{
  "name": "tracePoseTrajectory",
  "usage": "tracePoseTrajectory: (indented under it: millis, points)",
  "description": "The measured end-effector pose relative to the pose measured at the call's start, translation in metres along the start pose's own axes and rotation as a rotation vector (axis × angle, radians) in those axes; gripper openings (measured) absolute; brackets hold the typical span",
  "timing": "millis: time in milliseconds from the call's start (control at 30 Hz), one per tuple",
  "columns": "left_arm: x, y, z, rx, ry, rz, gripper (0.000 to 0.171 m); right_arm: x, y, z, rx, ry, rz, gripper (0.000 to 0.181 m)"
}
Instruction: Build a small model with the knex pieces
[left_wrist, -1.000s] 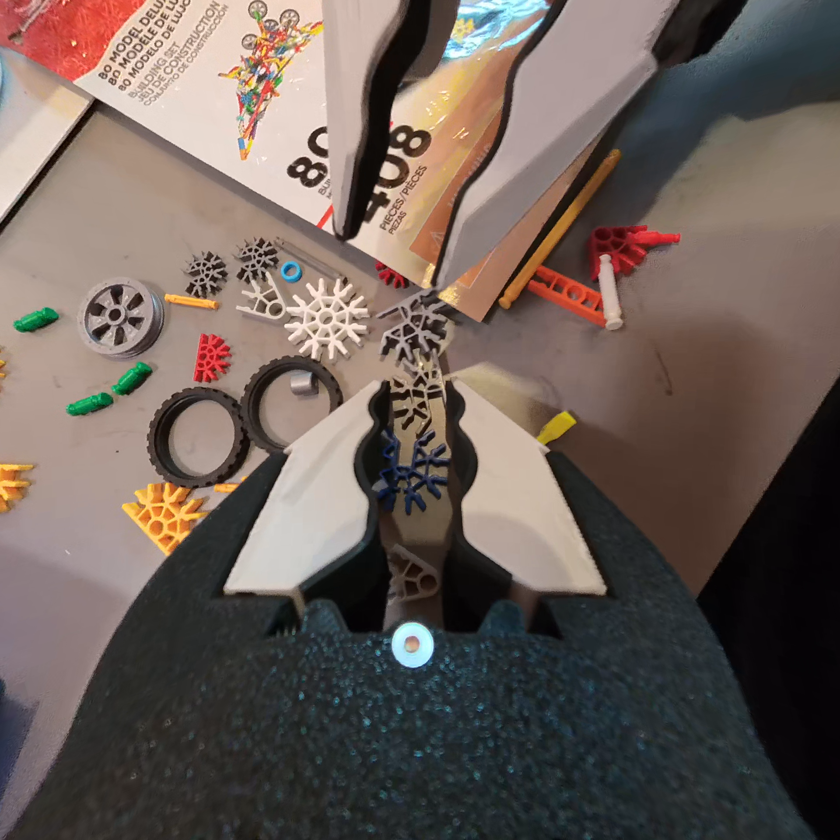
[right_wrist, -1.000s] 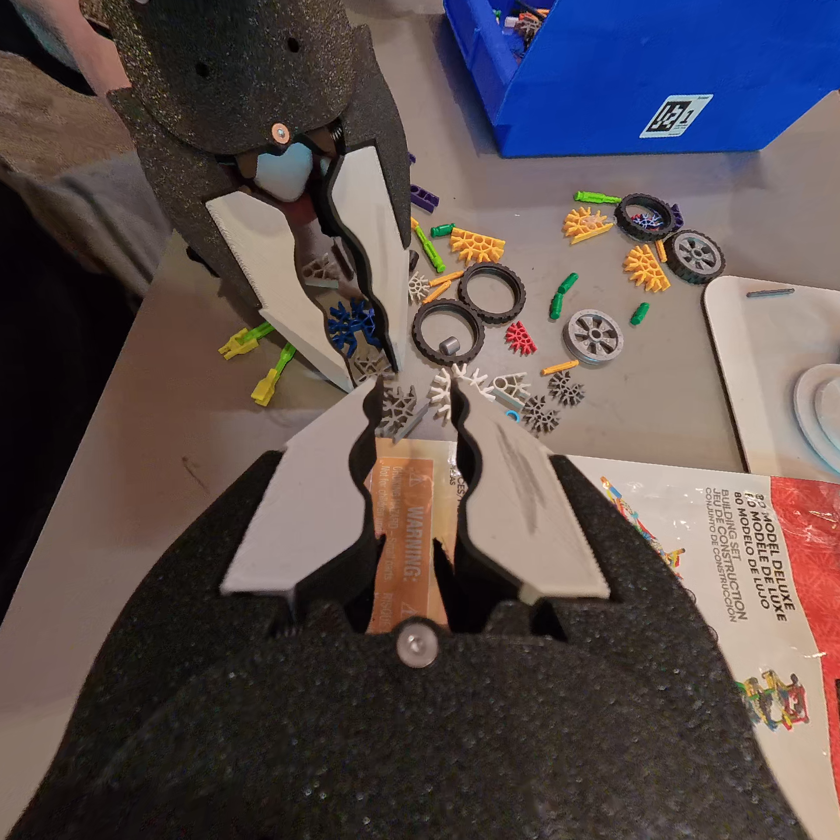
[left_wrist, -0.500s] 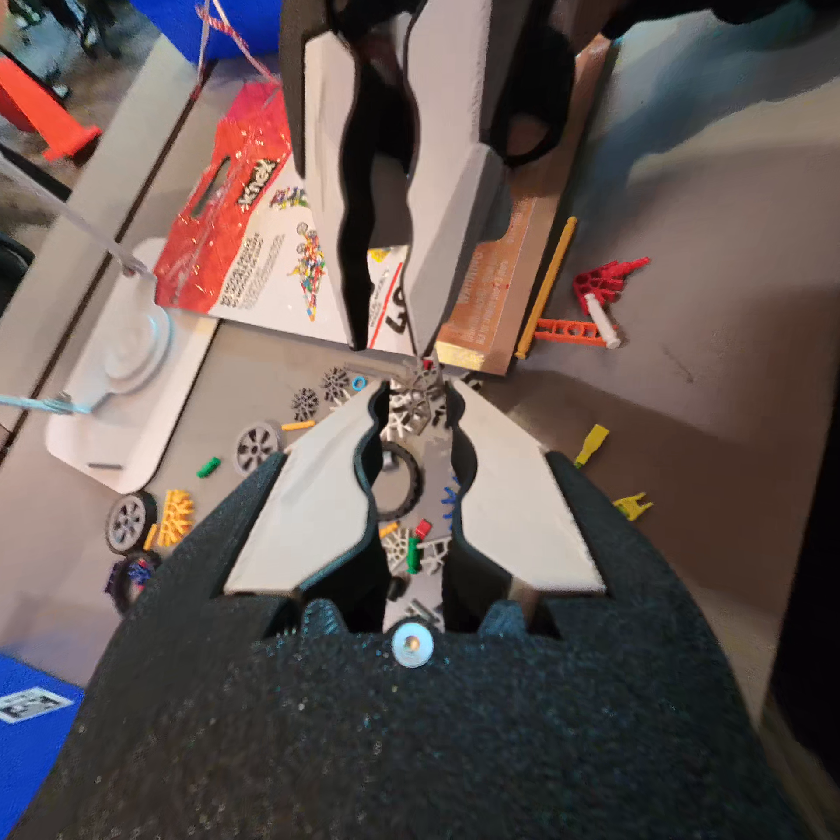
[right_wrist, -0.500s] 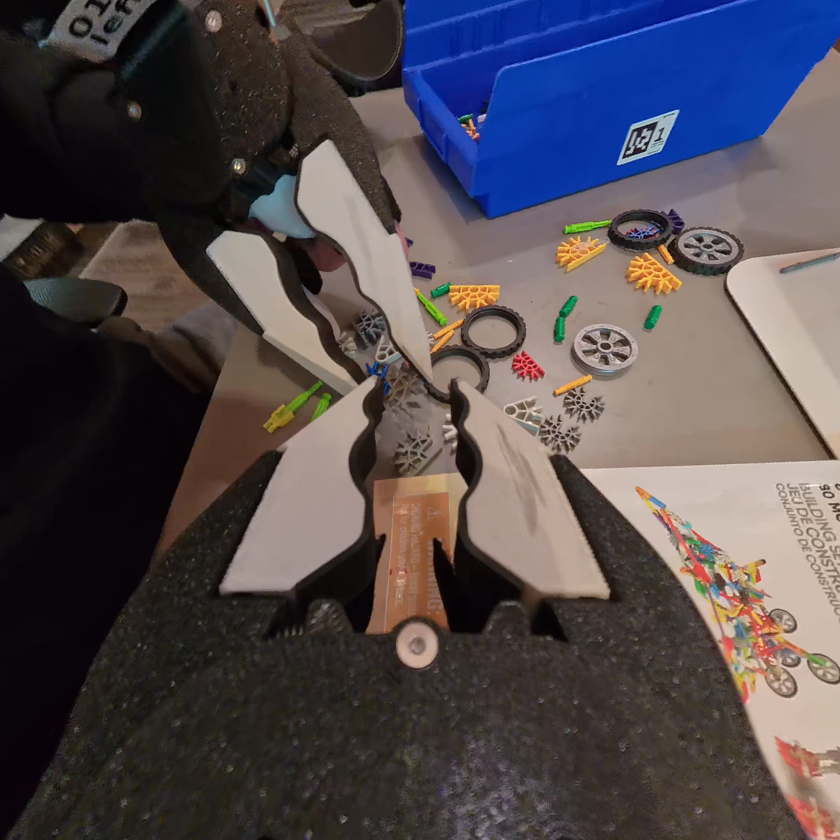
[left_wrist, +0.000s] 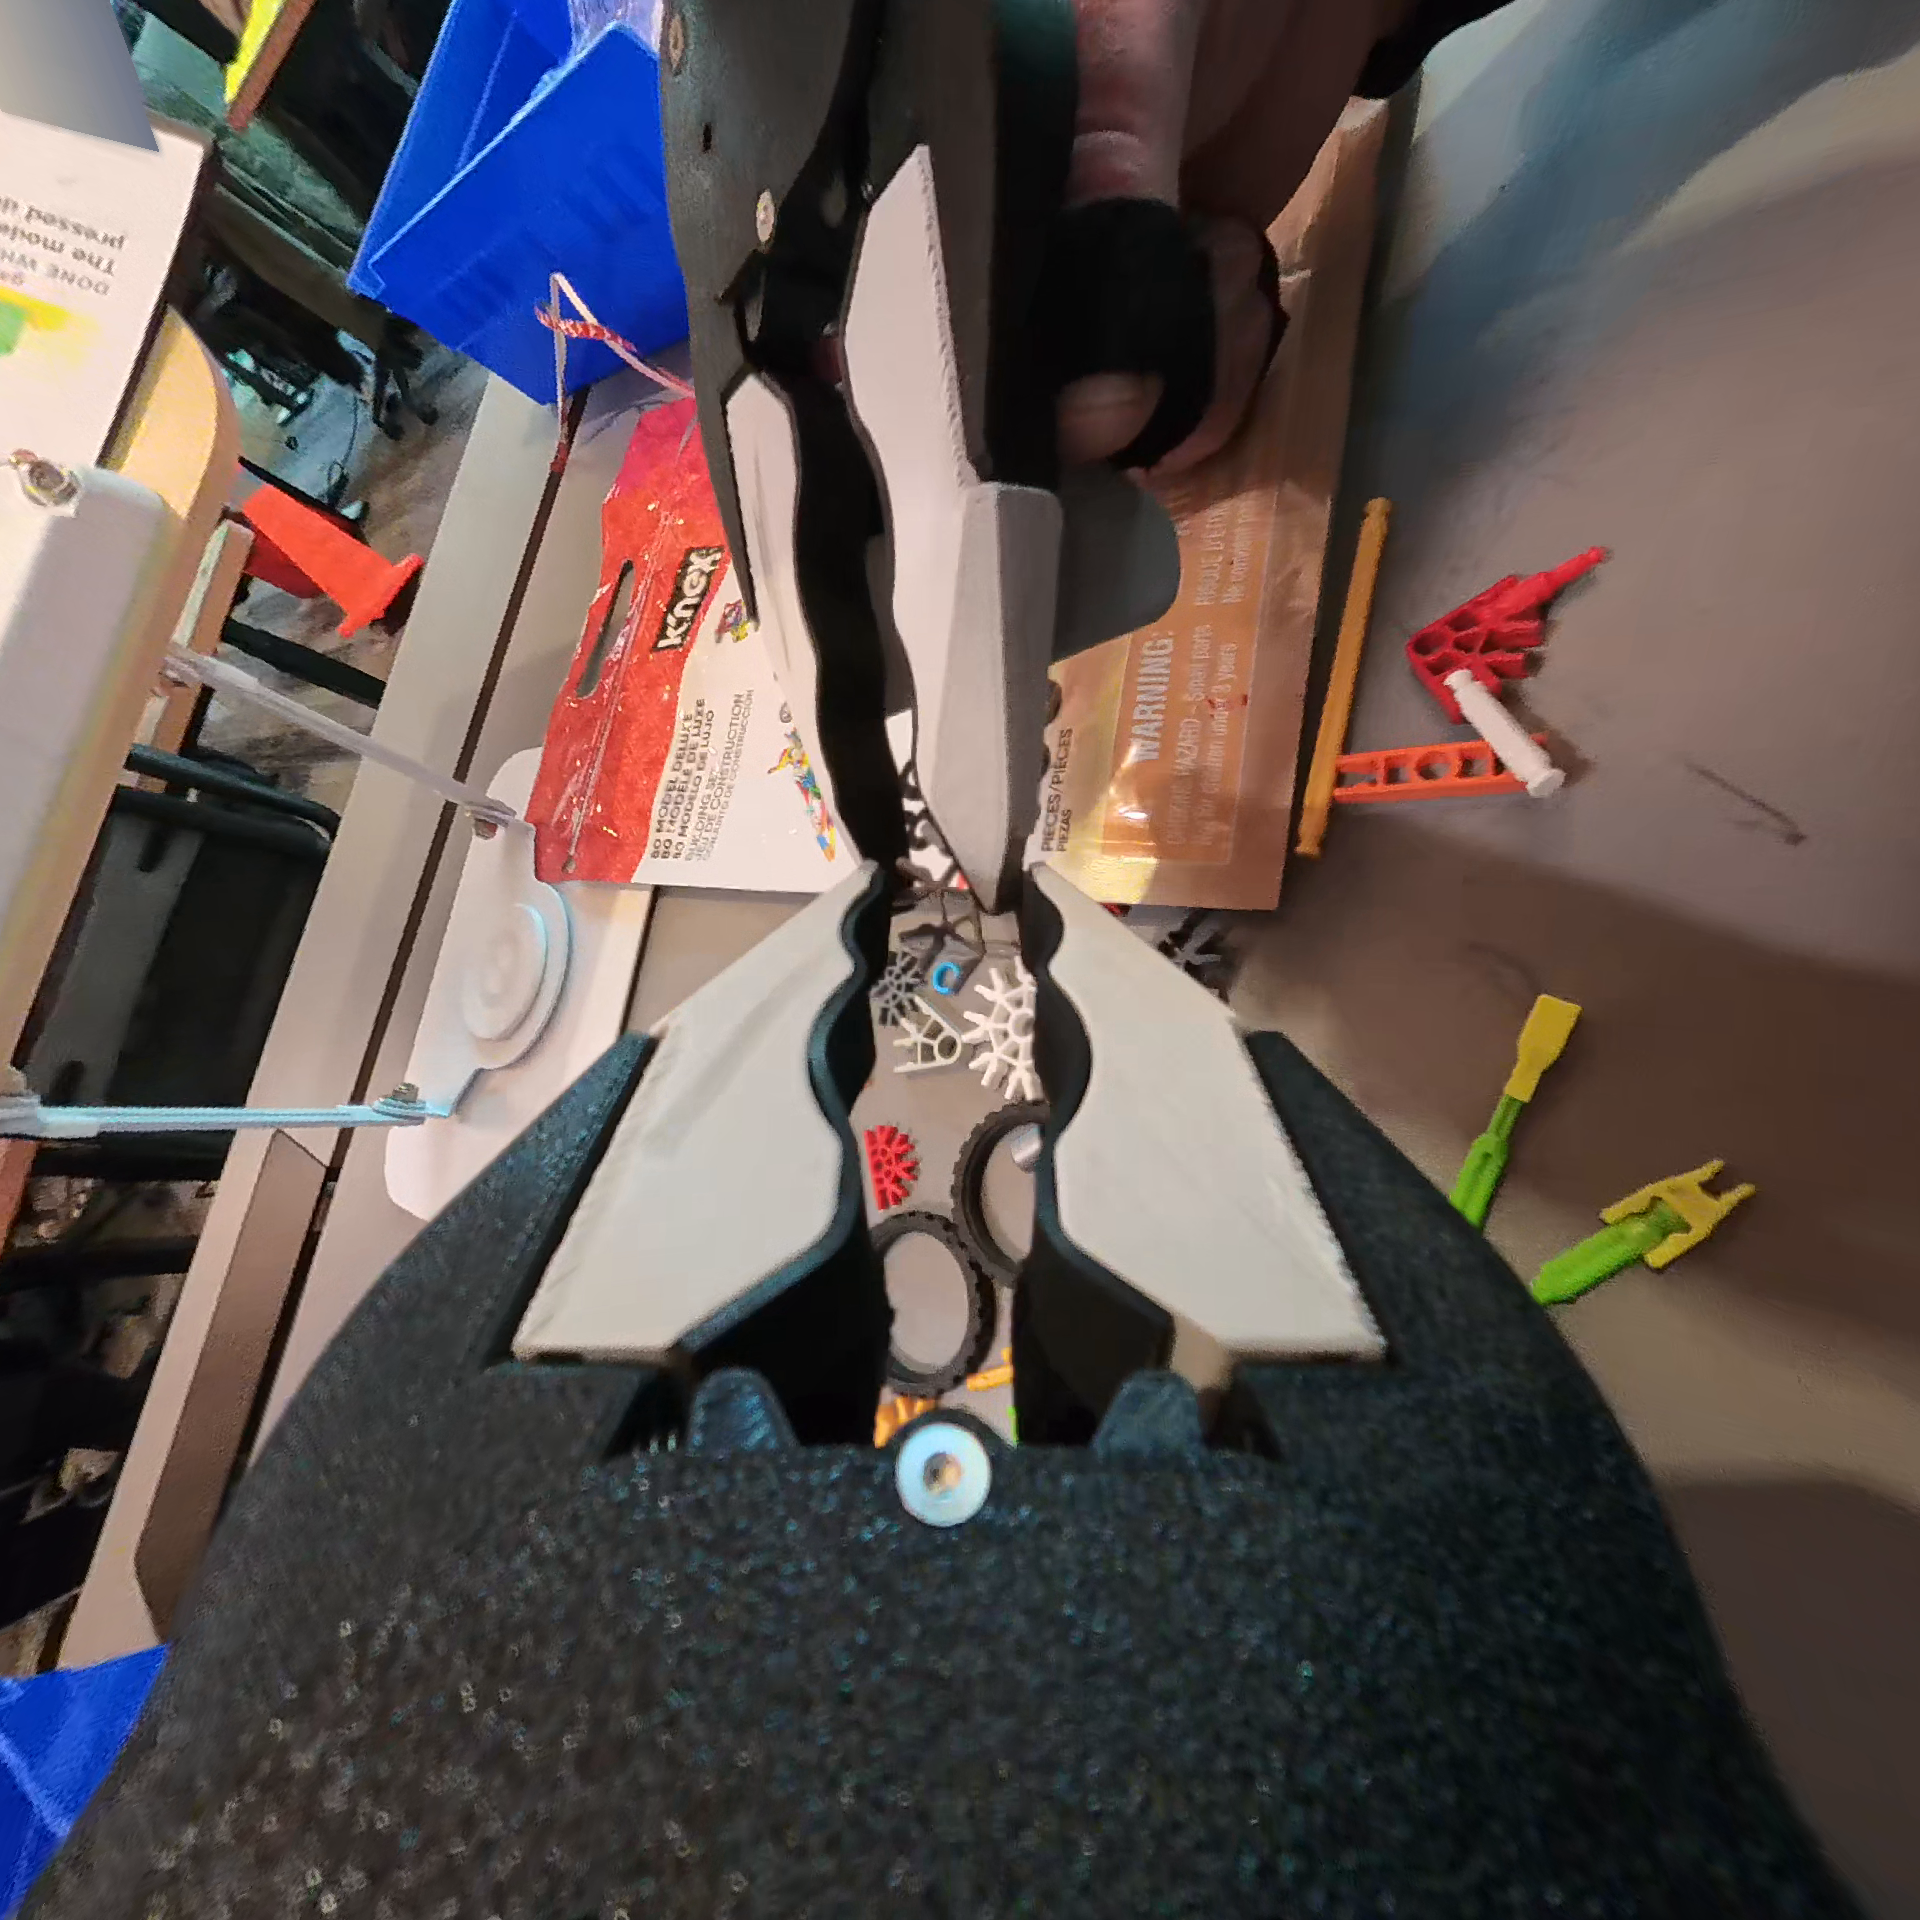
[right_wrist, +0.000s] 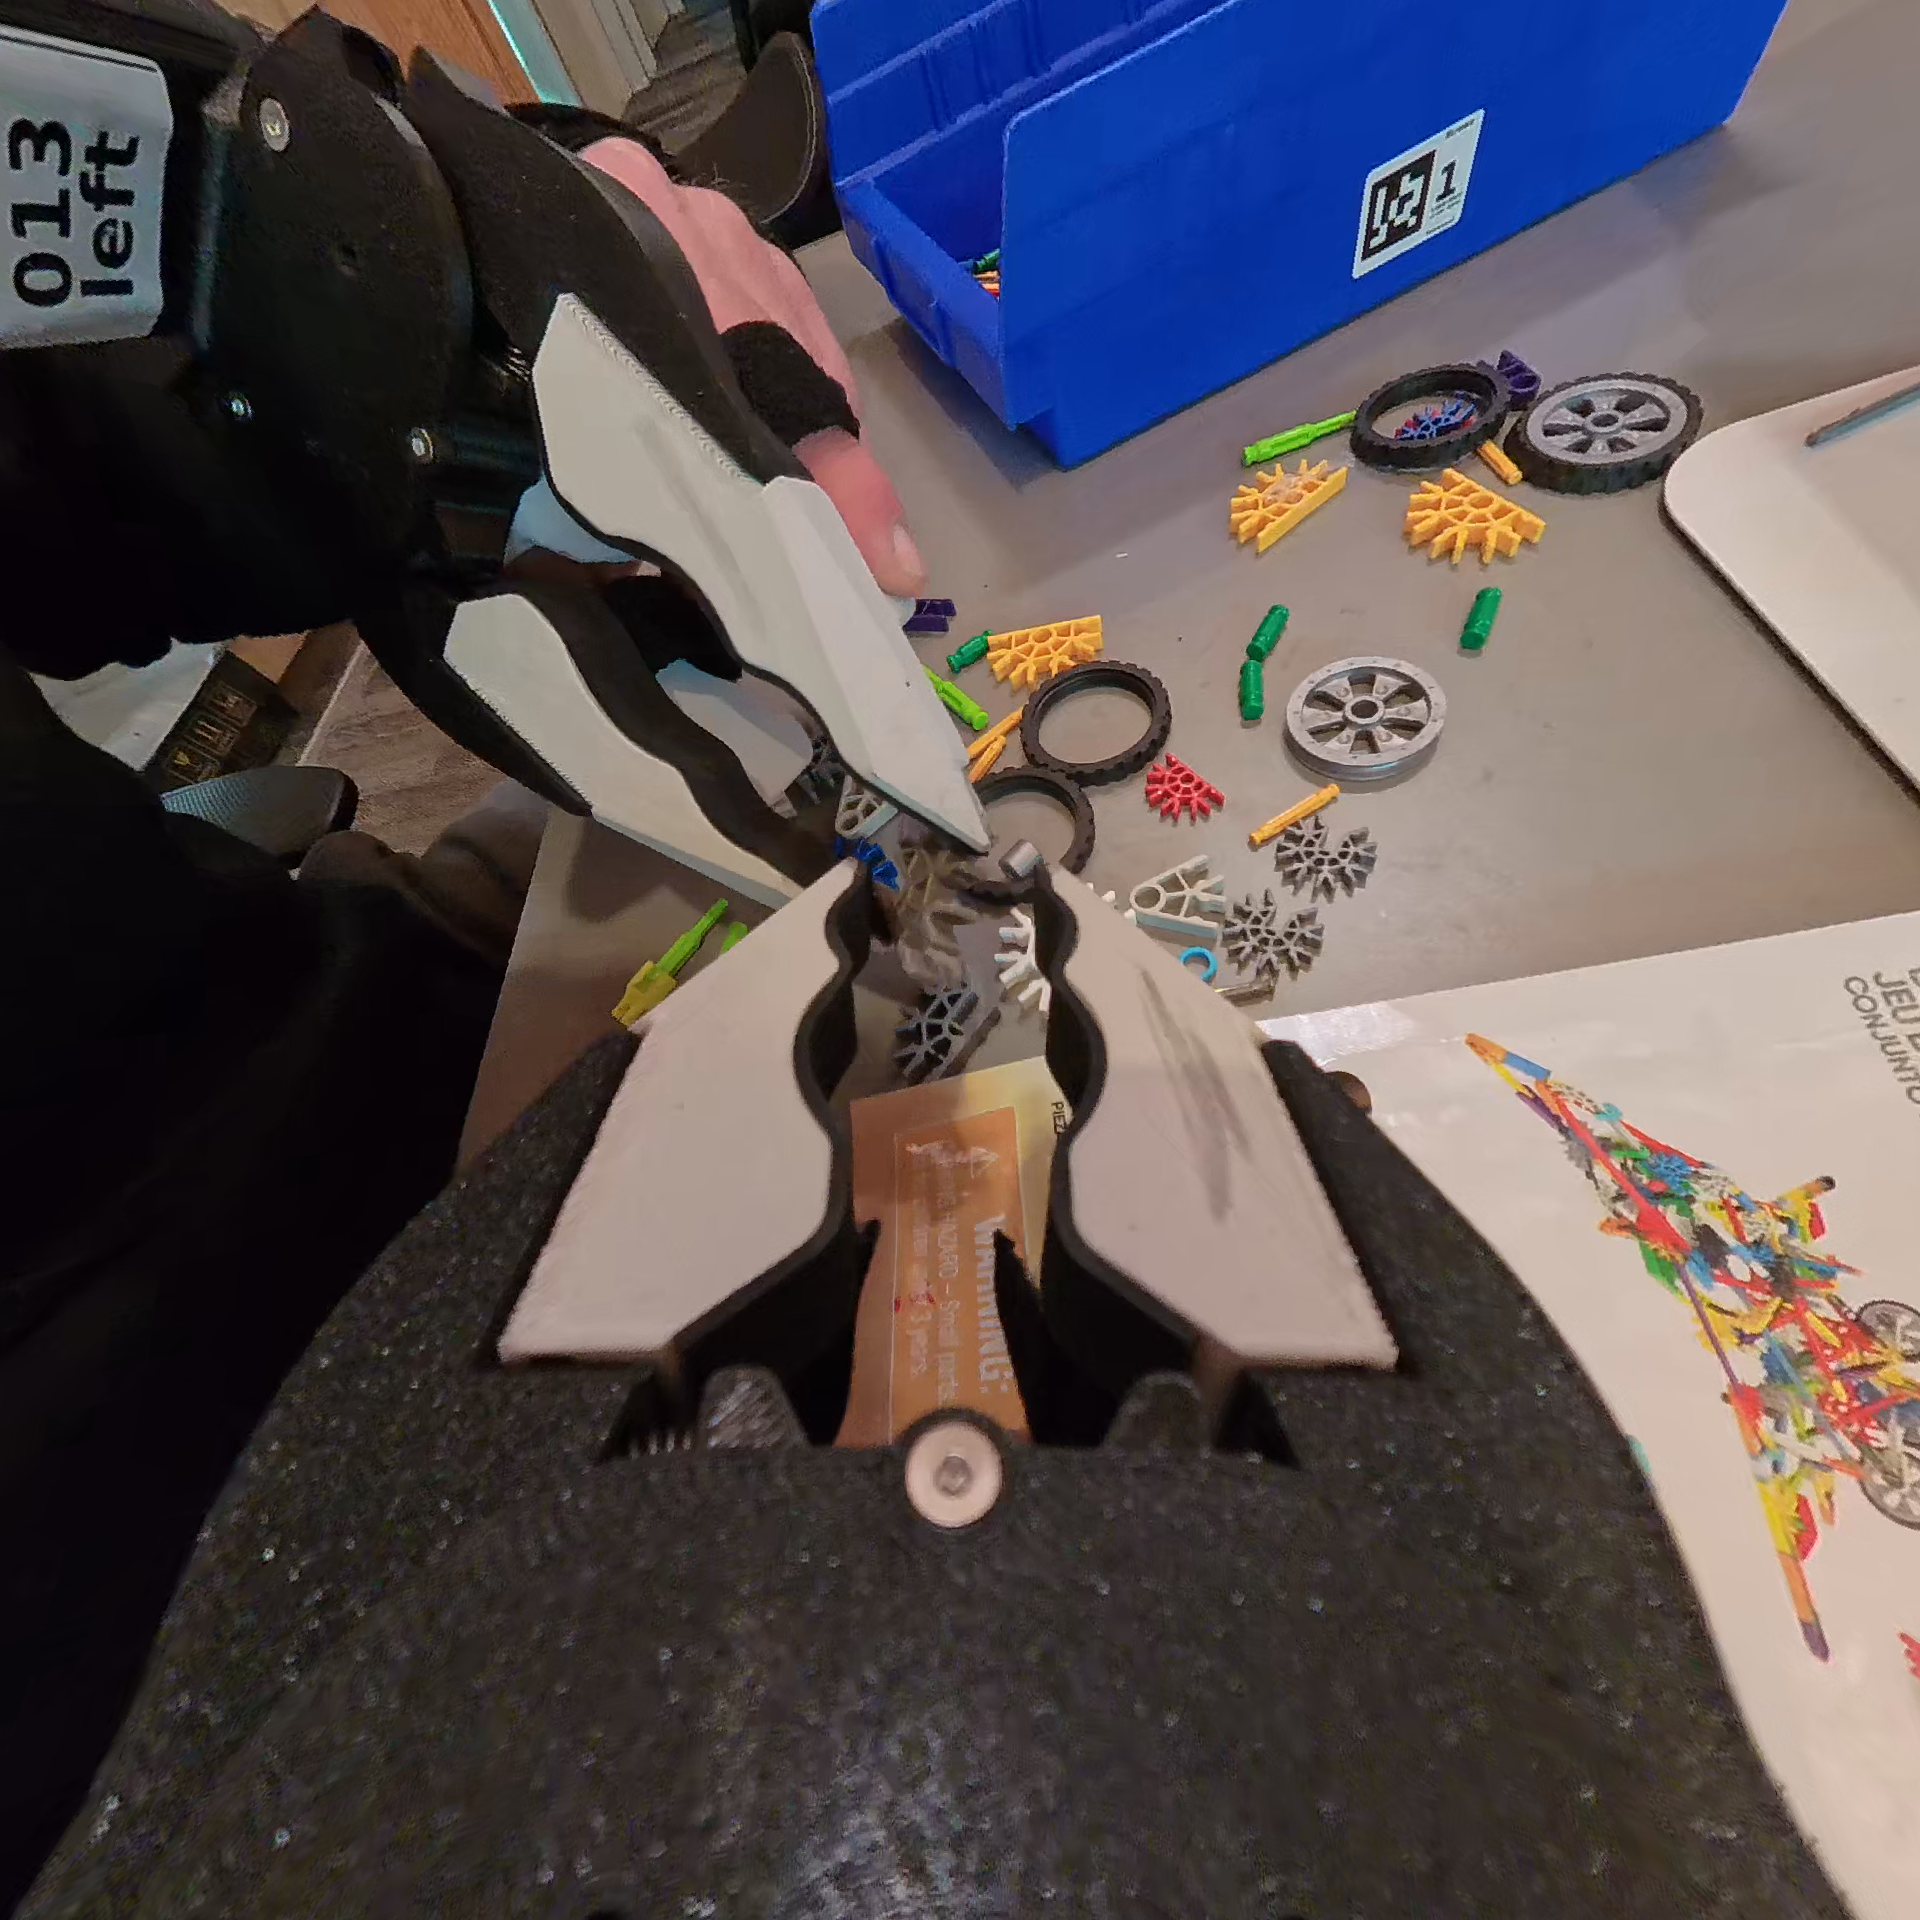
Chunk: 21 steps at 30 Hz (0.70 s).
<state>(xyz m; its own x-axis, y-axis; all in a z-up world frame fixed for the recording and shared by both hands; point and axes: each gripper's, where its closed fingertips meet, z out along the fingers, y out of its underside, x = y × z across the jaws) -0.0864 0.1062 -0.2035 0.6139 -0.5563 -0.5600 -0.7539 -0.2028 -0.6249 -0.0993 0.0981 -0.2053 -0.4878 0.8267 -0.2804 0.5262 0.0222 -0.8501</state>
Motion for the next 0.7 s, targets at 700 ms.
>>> tracePoseTrajectory:
  millis: [700]
  points:
    - [-0.0097,-0.0070,-0.0033,0.026,-0.072,0.121,0.023,-0.0039,-0.0091,-0.0009,0.068,-0.067,0.099,0.009]
